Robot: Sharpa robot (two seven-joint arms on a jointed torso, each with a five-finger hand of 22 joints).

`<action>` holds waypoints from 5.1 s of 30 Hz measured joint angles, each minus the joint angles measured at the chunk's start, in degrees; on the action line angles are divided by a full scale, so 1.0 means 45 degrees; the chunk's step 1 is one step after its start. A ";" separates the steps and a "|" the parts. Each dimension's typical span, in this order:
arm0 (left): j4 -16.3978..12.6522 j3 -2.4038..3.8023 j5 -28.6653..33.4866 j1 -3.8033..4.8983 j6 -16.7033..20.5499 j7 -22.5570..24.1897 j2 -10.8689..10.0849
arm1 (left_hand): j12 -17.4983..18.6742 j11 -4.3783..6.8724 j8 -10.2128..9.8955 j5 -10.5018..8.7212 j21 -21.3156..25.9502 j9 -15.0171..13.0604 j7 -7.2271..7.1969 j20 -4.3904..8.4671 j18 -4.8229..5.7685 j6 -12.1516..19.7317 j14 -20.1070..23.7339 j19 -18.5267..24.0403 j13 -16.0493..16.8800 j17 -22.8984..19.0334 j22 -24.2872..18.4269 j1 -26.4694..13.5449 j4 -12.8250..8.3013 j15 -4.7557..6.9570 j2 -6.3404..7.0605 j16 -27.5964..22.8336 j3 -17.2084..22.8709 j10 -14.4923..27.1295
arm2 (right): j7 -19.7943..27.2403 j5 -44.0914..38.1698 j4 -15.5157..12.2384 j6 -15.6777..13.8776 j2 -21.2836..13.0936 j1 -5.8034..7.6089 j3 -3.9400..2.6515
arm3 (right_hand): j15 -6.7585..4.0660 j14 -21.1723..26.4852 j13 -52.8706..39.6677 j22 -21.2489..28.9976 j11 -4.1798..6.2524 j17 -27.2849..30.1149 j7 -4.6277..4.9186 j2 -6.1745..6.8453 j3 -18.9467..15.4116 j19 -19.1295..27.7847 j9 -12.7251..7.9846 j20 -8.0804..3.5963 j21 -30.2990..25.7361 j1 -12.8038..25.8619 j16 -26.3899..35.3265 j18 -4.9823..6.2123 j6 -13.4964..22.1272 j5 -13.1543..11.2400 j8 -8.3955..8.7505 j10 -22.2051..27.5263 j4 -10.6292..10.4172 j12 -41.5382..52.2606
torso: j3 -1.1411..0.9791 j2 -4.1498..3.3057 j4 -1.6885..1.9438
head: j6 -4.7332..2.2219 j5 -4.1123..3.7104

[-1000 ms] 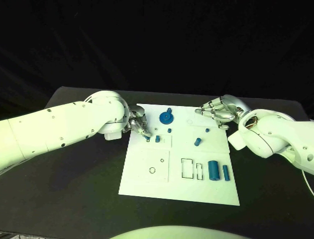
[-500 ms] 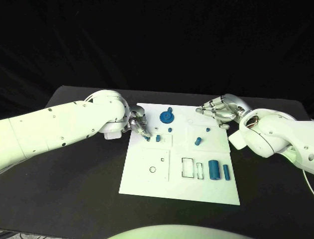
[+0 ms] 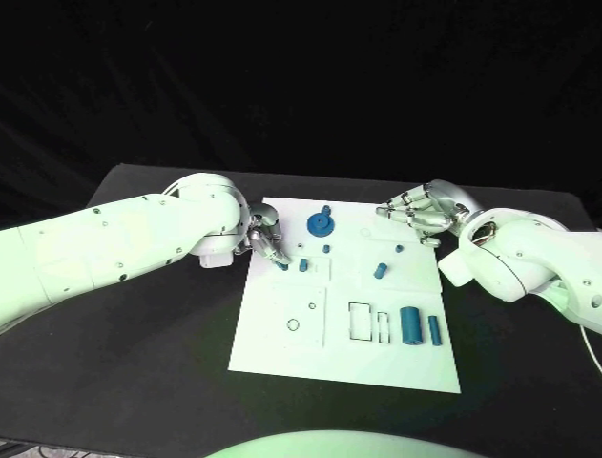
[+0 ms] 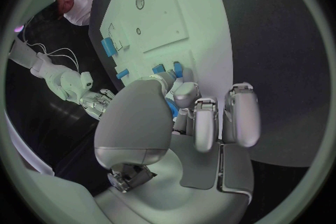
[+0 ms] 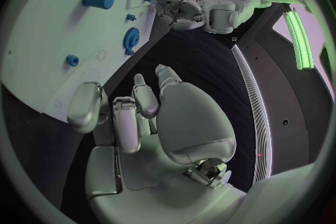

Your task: Assemble the parts on the task board

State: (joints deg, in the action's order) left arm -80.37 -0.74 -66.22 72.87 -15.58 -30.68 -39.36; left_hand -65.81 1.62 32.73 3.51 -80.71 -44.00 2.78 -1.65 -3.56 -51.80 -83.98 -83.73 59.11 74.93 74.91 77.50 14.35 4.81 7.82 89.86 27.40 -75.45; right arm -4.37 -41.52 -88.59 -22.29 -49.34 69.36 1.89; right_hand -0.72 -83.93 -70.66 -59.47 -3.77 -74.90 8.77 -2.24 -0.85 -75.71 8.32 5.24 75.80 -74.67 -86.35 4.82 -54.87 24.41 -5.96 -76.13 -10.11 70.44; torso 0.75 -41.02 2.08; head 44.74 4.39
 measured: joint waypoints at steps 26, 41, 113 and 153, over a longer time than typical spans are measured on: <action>-0.0310 0.0016 -0.0081 -0.0079 0.0053 -0.0212 -0.0129 | -0.0070 0.0050 0.0074 0.0453 -0.0047 -0.0082 0.0031 0.0000 0.0000 -0.0058 0.0001 0.0000 0.0084 -0.0004 -0.0001 -0.0285 0.0032 -0.0001 0.0181 0.0000 0.0327 -0.0142 | 0.0039 0.0024 0.0039 0.0003 0.0000 -0.0050 0.0001 | 0.0000 0.0000 0.0000 -0.0001 0.0000 -0.0010 0.0000 0.0000 0.0000 0.0000 0.0008 0.0000 0.0000 0.0000 0.0000 0.0000 0.0000 -0.0001 0.0000 0.0000 0.0000 0.0000 | -0.0002 -0.0004 -0.0002 | 0.0081 0.0055; -0.0013 -0.0013 -0.0086 -0.0089 0.0341 -0.0551 0.0204 | -0.0218 0.0152 0.0398 0.0542 -0.0195 -0.0346 -0.0069 0.0047 0.0196 -0.0345 -0.0009 -0.0047 0.0246 -0.0005 0.0000 -0.1602 -0.1020 0.0083 0.0362 0.0000 0.1512 -0.0380 | 0.0045 0.0077 0.0019 0.0007 0.0019 -0.0056 0.0001 | 0.0000 0.0000 0.0013 -0.0001 0.0000 -0.0008 0.0000 -0.0051 0.0000 0.0000 0.0006 0.0000 0.0000 -0.0051 0.0000 0.0001 -0.0001 0.0213 0.0000 0.0000 0.0000 0.0000 | 0.0001 -0.0004 -0.0017 | 0.0060 0.0073; -0.0113 -0.0043 0.2368 -0.0159 0.3885 0.3240 -0.0302 | 0.5456 -0.1281 -0.1343 0.0644 0.9615 0.1524 0.1211 -0.0889 -0.1298 0.1905 0.3103 0.4942 -0.5543 -0.3773 -0.5009 0.0566 -0.0573 -0.1064 -0.1481 -0.7074 -0.3666 0.5523 | 0.0470 0.0407 0.0105 -0.0313 -0.0035 -0.0075 0.0001 | 0.0000 0.0000 0.0399 0.0676 -0.0020 -0.0001 0.0016 -0.0052 0.0000 0.0342 -0.0002 0.0023 -0.0373 -0.0250 0.0319 0.0199 0.0198 0.0591 0.0000 0.0388 0.0000 -0.0339 | -0.0005 0.0004 -0.0007 | -0.0090 -0.0194; 0.1651 -0.0371 -0.3525 -0.0722 0.4737 0.5829 0.1978 | 1.0953 -0.1544 -0.5488 0.0000 1.0100 0.7030 0.1215 -0.1032 -0.1498 -0.1009 0.1319 0.2469 -1.1634 -0.4080 -0.5594 0.2038 -0.1281 -0.1186 -0.0063 -0.6117 -0.3012 0.3911 | 0.0799 0.0755 0.0167 -0.0329 0.0125 -0.0083 0.0002 | 0.0000 0.0000 0.0416 0.0697 -0.0021 0.0000 0.0015 -0.0103 0.0000 0.0387 -0.0004 0.0068 -0.0430 -0.0301 0.0319 0.0198 0.0197 0.0591 0.0000 0.0387 0.0000 -0.0339 | 0.0006 -0.0006 -0.0005 | -0.0328 -0.0370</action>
State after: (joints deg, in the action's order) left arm -72.94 -2.41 -82.09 69.62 5.73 -4.45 -30.46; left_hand -16.52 -5.32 8.03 3.51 -35.26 -12.37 8.25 -6.29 -10.31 -56.34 -78.04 -72.62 6.75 56.58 49.74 86.67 8.59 -0.53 7.53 62.34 13.85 -57.85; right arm -0.77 -38.12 -87.84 -23.77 -48.78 68.99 1.90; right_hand -0.72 -83.93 -68.78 -56.33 -3.86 -74.90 8.84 -2.70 -0.85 -73.96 8.30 5.55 73.87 -76.03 -84.92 5.71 -53.98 27.07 -5.96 -74.38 -10.11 68.92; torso 0.77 -41.05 2.05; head 43.26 2.73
